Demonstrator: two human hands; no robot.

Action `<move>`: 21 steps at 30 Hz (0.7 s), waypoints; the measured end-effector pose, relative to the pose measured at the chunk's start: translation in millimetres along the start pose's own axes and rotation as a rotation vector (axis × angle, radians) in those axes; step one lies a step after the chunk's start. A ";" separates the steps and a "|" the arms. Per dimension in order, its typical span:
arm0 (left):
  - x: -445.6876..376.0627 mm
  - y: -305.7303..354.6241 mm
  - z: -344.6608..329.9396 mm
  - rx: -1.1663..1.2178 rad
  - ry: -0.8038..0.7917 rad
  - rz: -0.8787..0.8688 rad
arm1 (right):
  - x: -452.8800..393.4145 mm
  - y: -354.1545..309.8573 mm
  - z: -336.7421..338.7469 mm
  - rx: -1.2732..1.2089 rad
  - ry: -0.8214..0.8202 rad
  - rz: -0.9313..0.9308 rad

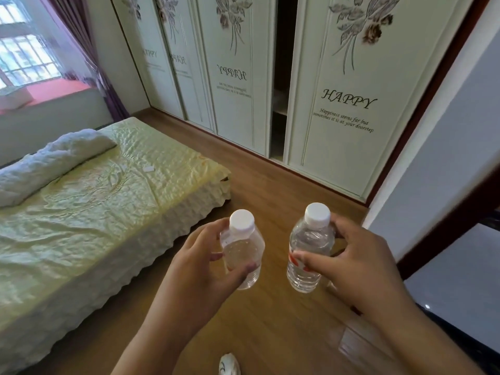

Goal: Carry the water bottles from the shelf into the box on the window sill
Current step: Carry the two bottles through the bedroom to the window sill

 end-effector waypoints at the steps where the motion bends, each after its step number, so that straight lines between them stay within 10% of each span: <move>1: -12.8 -5.7 2.0 0.017 -0.006 0.003 | -10.8 -3.0 -2.8 0.007 0.005 -0.003; 21: -249.8 -94.2 47.6 0.002 -0.134 -0.082 | -214.9 -44.9 -66.1 -0.017 0.065 -0.139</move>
Point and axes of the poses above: each hand's wrist, its own x-axis away from the middle knuckle, its own z-axis out of the back of the hand, y = z × x, the point moved 4 cm from there along -x, towards the middle knuckle, and after that the axes turned 3 degrees about -y, right-handed, at the moved point
